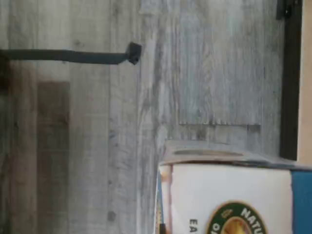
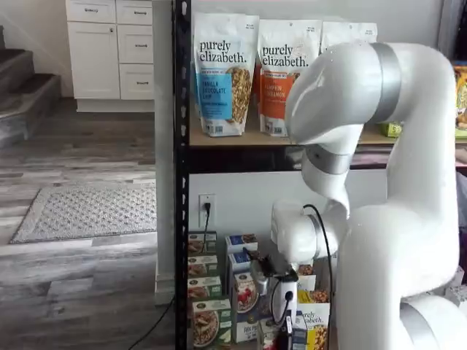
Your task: Pick up the blue and white box that is on the bottom shelf, the second box from the left
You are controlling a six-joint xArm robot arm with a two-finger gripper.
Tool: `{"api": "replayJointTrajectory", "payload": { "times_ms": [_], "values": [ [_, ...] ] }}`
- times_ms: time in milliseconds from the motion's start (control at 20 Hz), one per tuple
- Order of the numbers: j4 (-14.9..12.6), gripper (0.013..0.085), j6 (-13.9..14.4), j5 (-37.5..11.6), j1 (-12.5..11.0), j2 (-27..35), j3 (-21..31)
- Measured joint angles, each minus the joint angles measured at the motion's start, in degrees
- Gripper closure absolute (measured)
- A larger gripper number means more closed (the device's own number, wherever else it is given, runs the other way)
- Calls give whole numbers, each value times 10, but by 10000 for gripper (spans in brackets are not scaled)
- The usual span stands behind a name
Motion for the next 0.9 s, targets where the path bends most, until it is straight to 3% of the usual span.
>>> {"api": "replayJointTrajectory", "payload": {
  "times_ms": [450, 900],
  "values": [
    [0, 490, 28, 90, 26, -187, 89],
    [8, 490, 41, 224, 42, -342, 98]
  ]
}}
